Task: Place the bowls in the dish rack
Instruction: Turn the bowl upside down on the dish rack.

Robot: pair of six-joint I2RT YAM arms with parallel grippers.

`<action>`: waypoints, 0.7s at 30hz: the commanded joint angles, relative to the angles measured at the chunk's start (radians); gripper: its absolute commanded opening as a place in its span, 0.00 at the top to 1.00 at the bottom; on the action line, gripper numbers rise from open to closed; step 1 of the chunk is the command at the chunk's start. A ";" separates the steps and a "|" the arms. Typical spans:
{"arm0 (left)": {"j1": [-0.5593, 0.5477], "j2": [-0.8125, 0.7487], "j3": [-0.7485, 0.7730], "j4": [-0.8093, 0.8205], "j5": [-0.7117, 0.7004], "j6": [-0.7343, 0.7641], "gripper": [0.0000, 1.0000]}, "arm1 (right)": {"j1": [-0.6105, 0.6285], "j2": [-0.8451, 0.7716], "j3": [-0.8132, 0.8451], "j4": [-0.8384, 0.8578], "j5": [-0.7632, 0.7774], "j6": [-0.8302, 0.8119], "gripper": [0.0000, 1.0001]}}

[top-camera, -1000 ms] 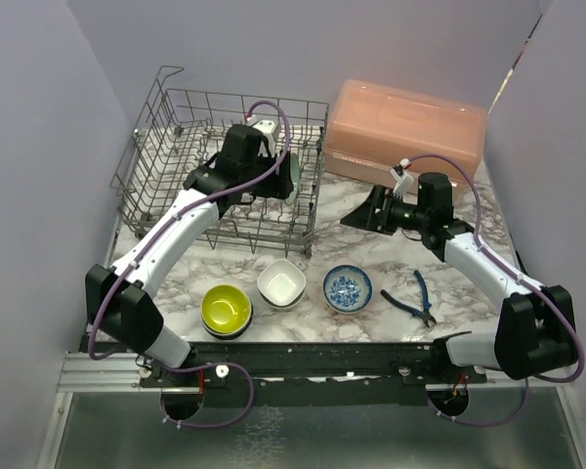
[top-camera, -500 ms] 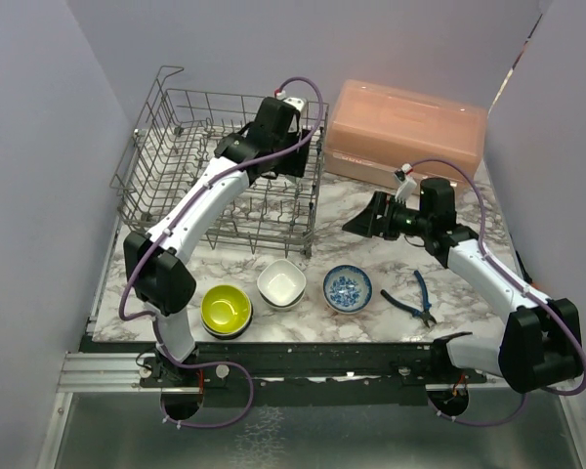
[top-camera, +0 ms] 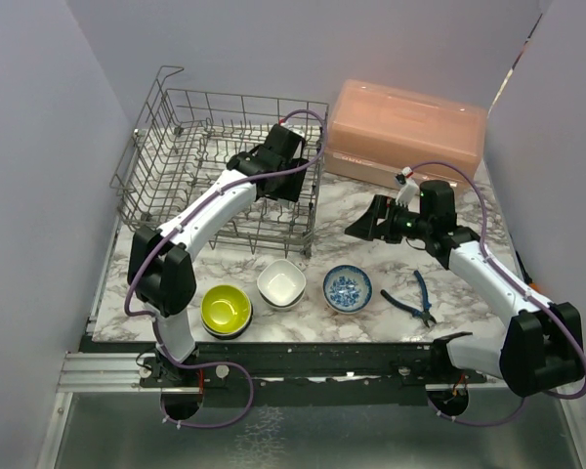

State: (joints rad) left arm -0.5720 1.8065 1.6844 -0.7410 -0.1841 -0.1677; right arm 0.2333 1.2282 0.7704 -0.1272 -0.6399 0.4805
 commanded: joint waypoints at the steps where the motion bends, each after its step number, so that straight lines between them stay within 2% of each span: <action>1: -0.003 -0.065 -0.027 0.070 -0.069 0.000 1.00 | -0.005 -0.006 -0.008 -0.032 0.025 -0.021 0.00; 16: -0.003 -0.029 -0.015 0.088 -0.091 -0.050 1.00 | -0.005 0.004 -0.014 -0.018 -0.006 -0.020 0.00; 21: -0.007 -0.017 -0.016 0.102 -0.055 -0.054 1.00 | -0.005 0.006 -0.013 -0.012 -0.010 -0.021 0.00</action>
State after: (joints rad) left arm -0.5781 1.7954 1.6547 -0.6891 -0.2260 -0.2085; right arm 0.2333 1.2304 0.7662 -0.1326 -0.6380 0.4702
